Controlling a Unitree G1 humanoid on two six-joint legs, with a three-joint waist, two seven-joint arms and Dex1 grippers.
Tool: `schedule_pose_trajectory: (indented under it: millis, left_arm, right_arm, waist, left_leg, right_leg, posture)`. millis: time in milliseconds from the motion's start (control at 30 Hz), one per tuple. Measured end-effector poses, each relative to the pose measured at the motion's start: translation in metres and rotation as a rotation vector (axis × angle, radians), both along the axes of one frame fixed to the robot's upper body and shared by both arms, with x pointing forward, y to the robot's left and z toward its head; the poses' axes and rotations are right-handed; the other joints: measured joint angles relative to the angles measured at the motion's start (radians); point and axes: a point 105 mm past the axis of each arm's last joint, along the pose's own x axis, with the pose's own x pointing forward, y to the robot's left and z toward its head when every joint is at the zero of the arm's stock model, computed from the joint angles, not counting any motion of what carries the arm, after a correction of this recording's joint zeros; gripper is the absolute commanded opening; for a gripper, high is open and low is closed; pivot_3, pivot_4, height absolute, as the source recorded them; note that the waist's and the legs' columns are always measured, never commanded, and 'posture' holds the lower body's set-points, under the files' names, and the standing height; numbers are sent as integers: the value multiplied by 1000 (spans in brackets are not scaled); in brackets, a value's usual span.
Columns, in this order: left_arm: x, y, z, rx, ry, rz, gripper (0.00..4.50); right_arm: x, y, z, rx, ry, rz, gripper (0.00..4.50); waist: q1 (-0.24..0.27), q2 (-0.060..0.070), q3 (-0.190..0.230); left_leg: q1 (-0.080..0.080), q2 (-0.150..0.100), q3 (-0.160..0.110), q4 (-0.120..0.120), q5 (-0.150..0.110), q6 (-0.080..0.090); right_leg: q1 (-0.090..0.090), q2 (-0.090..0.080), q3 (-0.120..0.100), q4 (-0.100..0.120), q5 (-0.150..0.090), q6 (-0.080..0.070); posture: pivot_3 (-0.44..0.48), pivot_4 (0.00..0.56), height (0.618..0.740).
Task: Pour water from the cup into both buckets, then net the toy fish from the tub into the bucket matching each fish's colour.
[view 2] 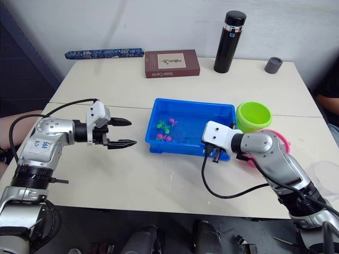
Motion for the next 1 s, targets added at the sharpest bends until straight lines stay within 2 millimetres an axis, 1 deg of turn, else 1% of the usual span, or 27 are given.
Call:
schedule_pose_trajectory:
  millis: [167,367,467,600,733,867,1000]
  left_arm:
    - [0,0,0,-1,2,1,4473]
    - [0,0,0,-1,1,0,4473]
    - [0,-1,0,-3,0,-3,4473]
    - [2,-9,3,-22,-12,-25,4473]
    - [1,-25,9,-80,-4,-84,4473]
    - [-5,-49,12,-160,37,-181,4473]
    - [-7,-78,26,-212,32,-288,4473]
  right_arm:
    - [-1,-3,0,98,76,-48,0]
    - [-7,-6,3,325,231,-140,0]
    - [-10,-9,4,378,283,-175,0]
    - [-15,-14,10,441,326,-207,0]
    - [-22,-26,16,476,324,-254,0]
    - [-36,-49,28,501,264,-338,0]
    - [-58,-75,46,524,176,-439,0]
  waist:
    - [0,0,0]
    - [1,0,0]
    - [1,0,0]
    - [2,0,0]
    - [5,0,0]
    - [7,0,0]
    - [7,0,0]
  left_leg:
    - [0,0,0,0,0,0]
    - [0,0,0,0,0,0]
    - [0,0,0,0,0,0]
    - [0,0,0,0,0,0]
    - [-1,-1,-1,0,0,0]
    - [-1,-1,-1,0,0,0]
    - [-1,-1,-1,0,0,0]
  right_leg:
    - [0,0,0,0,0,0]
    - [0,0,0,0,0,0]
    - [0,0,0,0,0,0]
    - [0,0,0,0,0,0]
    - [0,0,-1,0,0,0]
    - [0,0,-1,0,0,0]
    - [0,0,-1,0,0,0]
  posture:
    - [0,150,740]
    - [0,150,740]
    - [0,150,740]
    - [0,150,740]
    - [0,150,740]
    - [0,150,740]
    - [0,150,740]
